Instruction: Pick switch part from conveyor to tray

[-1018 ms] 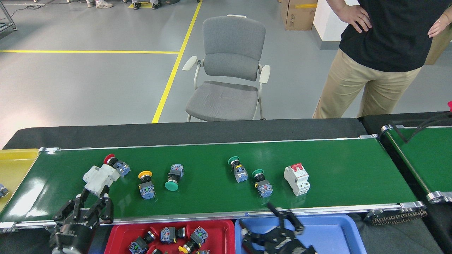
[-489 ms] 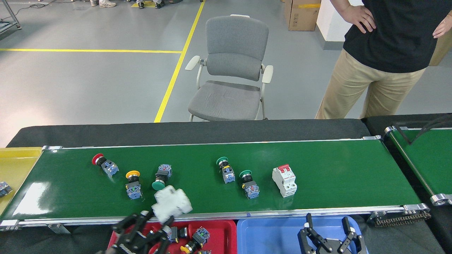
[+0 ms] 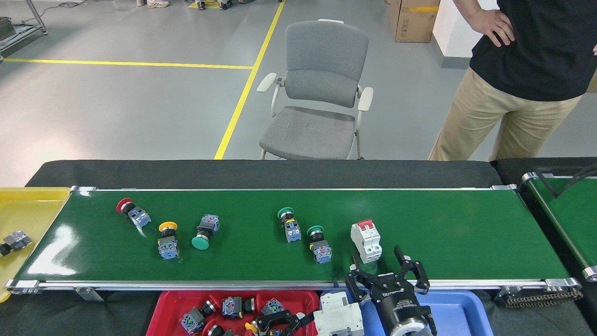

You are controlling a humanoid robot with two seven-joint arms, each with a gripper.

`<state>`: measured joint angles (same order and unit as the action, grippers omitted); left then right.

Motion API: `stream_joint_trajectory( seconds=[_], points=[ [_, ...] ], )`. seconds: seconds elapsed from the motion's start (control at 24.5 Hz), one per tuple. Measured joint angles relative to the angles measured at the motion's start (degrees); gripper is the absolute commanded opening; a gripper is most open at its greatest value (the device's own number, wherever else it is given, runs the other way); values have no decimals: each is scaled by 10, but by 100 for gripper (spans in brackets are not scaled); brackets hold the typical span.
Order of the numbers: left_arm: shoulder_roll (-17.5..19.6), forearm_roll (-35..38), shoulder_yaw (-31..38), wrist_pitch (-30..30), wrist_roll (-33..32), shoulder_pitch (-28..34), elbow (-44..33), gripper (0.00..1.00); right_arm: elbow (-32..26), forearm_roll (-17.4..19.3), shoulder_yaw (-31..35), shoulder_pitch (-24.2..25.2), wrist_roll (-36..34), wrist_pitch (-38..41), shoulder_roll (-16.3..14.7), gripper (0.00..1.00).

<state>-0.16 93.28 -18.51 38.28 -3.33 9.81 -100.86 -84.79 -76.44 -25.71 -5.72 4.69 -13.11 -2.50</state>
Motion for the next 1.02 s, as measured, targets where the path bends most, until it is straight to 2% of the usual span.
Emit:
stream_joint_trajectory(
  seconds=[0.08, 0.16, 0.2, 0.24, 0.49, 0.65, 0.77, 0.86, 0.94, 1.02],
  points=[
    [0, 8, -1, -1, 0, 2, 0, 9, 20, 0, -2, -10, 8, 11, 14, 63],
    [0, 23, -4, -1, 0, 6, 1, 10, 30, -1, -5, -15, 10, 17, 17, 19],
    [0, 27, -6, -1, 0, 10, 3, 10, 31, -3, -6, -17, 11, 20, 17, 8],
    [0, 29, -7, -1, 0, 13, 4, 10, 31, -3, -7, -17, 12, 21, 16, 2],
    [0, 29, -2, -4, -2, 21, 1, 9, 29, -5, -5, -17, 14, 27, 6, 1],
    [3, 29, -1, -4, -2, 26, 1, 9, 3, 0, 30, -10, 16, 28, -47, 1],
    [2, 29, -1, -3, -1, 26, 1, 9, -41, 28, 75, 25, 9, 65, -92, 1],
    [2, 29, -1, -2, -1, 27, 1, 9, -82, 65, 135, 74, -11, 132, -135, 1],
    [2, 31, -2, -1, 1, 29, 1, 11, -102, 106, 215, 126, -32, 242, -166, 2],
    [2, 33, -7, -1, 0, 29, 1, 19, -103, 130, 298, 160, -45, 360, -170, 15]
  ],
)
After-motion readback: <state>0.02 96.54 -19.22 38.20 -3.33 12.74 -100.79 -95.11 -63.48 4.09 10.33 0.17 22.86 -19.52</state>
